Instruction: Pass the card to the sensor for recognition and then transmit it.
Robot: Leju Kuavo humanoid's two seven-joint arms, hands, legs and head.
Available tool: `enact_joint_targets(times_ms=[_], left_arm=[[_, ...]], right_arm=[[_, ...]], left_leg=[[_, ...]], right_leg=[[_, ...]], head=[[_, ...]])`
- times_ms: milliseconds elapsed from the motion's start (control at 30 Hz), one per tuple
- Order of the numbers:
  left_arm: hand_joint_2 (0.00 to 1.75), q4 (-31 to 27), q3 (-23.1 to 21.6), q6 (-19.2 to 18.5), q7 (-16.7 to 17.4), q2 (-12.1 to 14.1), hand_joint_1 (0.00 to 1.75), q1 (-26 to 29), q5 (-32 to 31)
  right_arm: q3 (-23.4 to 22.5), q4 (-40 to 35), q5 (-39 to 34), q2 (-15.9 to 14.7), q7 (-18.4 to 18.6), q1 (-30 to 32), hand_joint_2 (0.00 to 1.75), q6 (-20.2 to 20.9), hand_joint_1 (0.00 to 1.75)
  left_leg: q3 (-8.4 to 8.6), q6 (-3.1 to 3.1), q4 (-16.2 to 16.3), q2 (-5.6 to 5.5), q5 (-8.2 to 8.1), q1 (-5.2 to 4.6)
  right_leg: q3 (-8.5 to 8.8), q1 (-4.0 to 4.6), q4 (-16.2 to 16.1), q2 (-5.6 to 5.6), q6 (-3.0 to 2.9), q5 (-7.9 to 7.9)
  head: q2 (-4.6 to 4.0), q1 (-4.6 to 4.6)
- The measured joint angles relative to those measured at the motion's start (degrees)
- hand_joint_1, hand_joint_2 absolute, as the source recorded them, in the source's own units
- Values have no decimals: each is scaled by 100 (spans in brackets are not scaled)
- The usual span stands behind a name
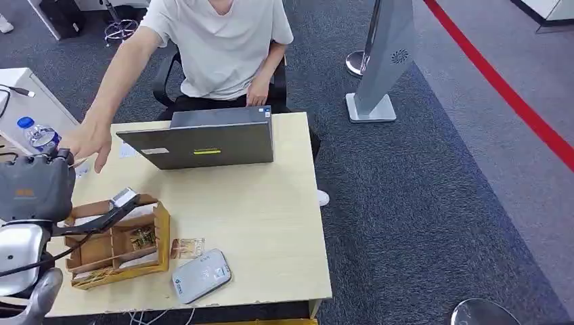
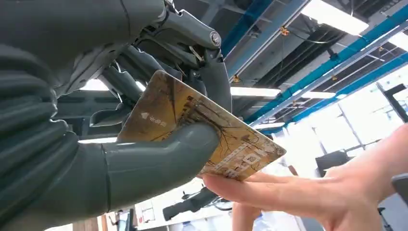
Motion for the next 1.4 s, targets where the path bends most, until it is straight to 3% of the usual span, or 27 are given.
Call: enact_joint_targets(times_ms=[600,633,800,1100,1400], left_arm=[[175,170,0,26,-68,-100,175,-73,0],[175,173,0,31,-76,-100,0,-73,0],[175,183,9,89,-288,-190,0,-71,0],[175,181,183,116,-223,-245,0,124,0],[175,177,1624,253,-439,-85,0,1016,0]], right_arm=[[61,0,0,-4,0,0,175,4,0],[61,0,0,-4,0,0,175,4,0],[72,0,0,-7,0,-2,175,7,0],[127,2,0,-15,17,1,175,4,0],[210,2,0,-65,50,29,175,2,0]], left_leg=[[-2,0,0,3,0,0],[-2,0,0,4,0,0],[-4,0,0,1,0,0],[-4,0,-3,4,0,0],[-4,-1,-6,11,-1,3]], right_leg=[[-5,0,0,8,0,0],[-5,0,0,8,0,0],[-4,0,0,6,0,0],[1,0,4,9,-1,0],[-6,1,5,20,-5,-4]], head=[[0,0],[0,0],[0,0],[0,2],[0,0]])
